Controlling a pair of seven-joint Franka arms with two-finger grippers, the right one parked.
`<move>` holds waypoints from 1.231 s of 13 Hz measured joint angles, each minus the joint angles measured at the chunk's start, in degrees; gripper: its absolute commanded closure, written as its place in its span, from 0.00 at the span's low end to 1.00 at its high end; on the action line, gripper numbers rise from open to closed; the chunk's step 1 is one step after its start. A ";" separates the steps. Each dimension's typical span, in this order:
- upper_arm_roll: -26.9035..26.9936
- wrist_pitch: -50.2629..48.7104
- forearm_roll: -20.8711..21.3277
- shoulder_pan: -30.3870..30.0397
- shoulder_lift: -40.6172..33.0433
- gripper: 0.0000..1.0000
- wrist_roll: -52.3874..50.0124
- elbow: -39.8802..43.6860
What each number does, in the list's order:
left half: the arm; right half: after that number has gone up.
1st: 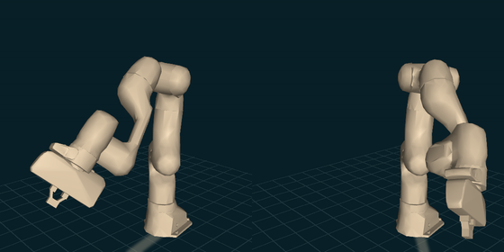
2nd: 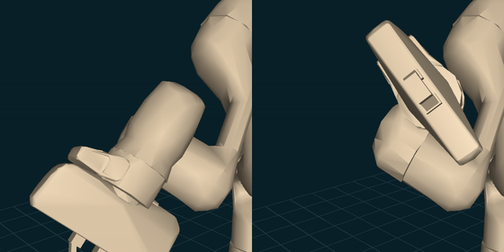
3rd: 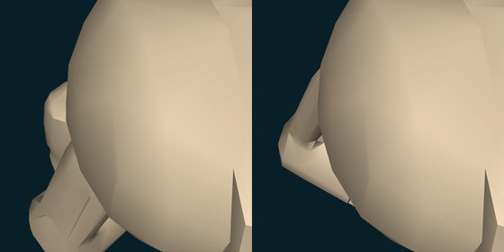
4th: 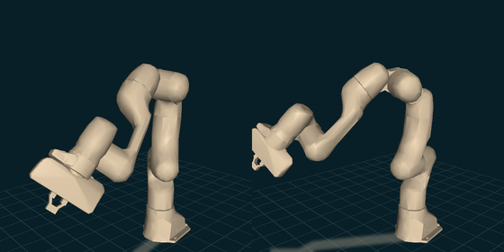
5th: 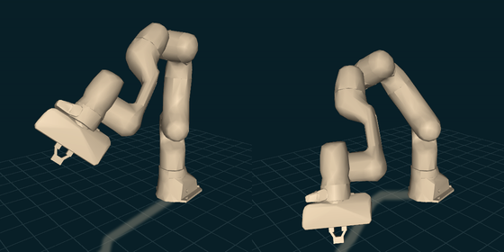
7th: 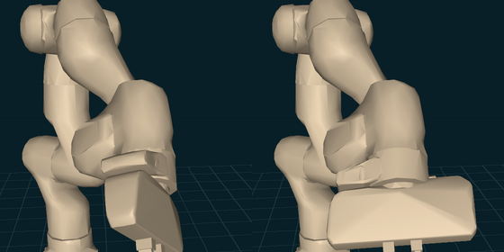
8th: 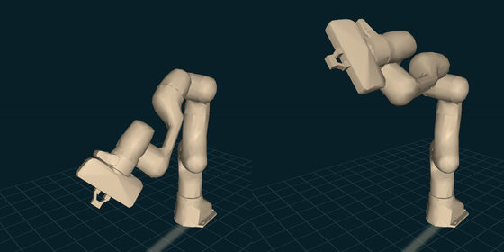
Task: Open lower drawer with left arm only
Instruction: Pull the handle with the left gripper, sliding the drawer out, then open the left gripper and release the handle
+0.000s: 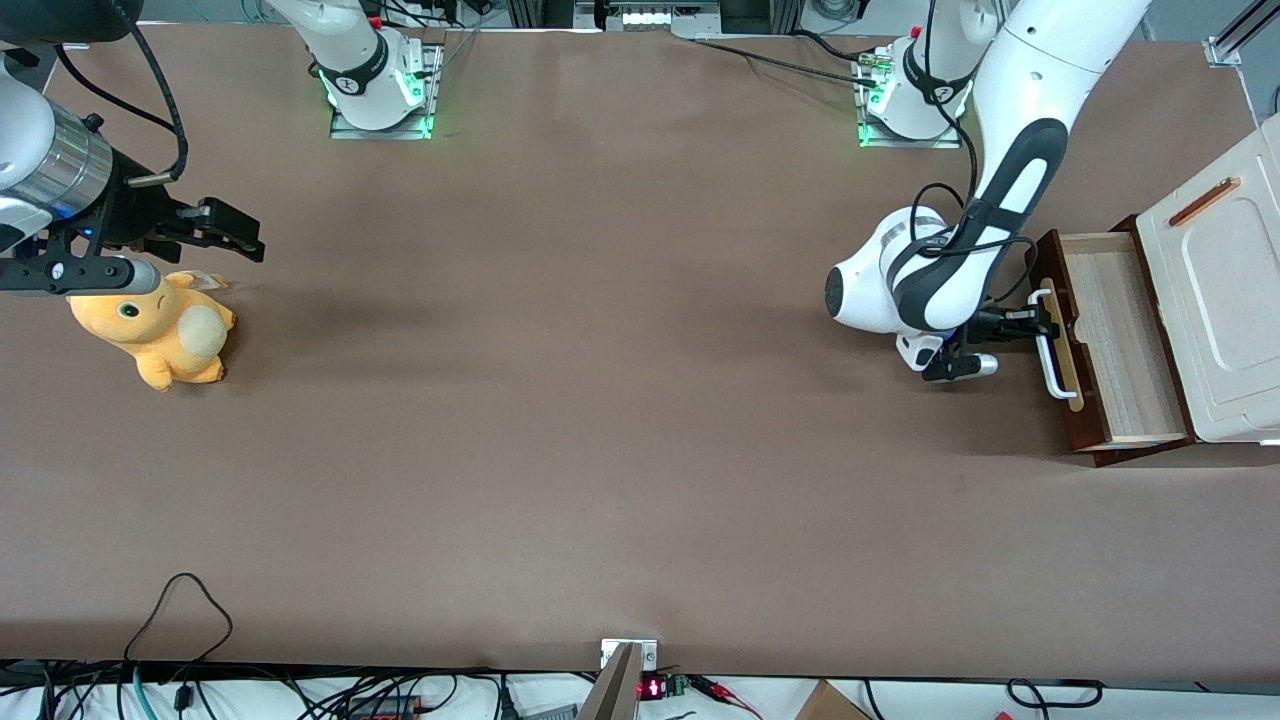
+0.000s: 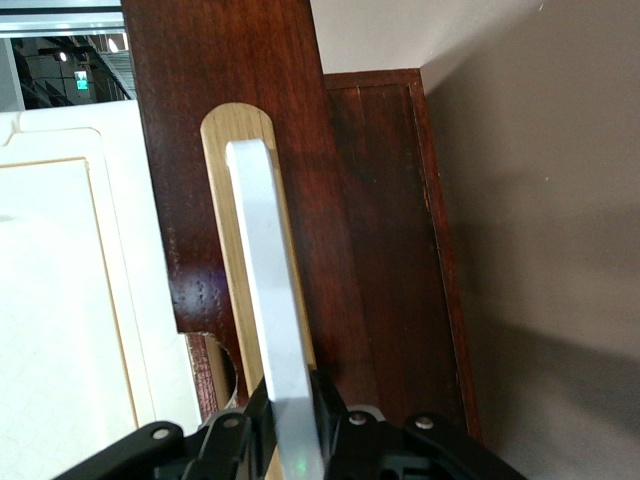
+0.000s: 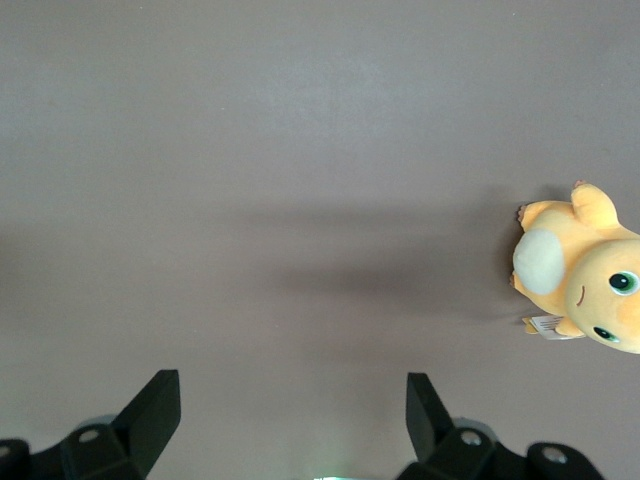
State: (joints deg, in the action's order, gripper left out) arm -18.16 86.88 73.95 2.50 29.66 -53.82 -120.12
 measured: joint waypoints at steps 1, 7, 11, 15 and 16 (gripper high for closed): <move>0.00 -0.11 0.00 0.04 0.00 0.87 -0.10 0.03; -0.62 0.33 0.05 1.18 -0.09 0.00 1.08 1.20; -0.70 1.15 -4.75 1.25 -1.35 0.00 1.07 2.41; -1.63 2.39 -22.06 1.34 -9.27 0.00 1.99 8.05; -2.36 2.44 -26.14 1.35 -12.23 0.00 3.64 9.29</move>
State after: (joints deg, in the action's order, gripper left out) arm -20.52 89.31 47.82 3.85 17.43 -50.18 -110.83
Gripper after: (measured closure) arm 0.000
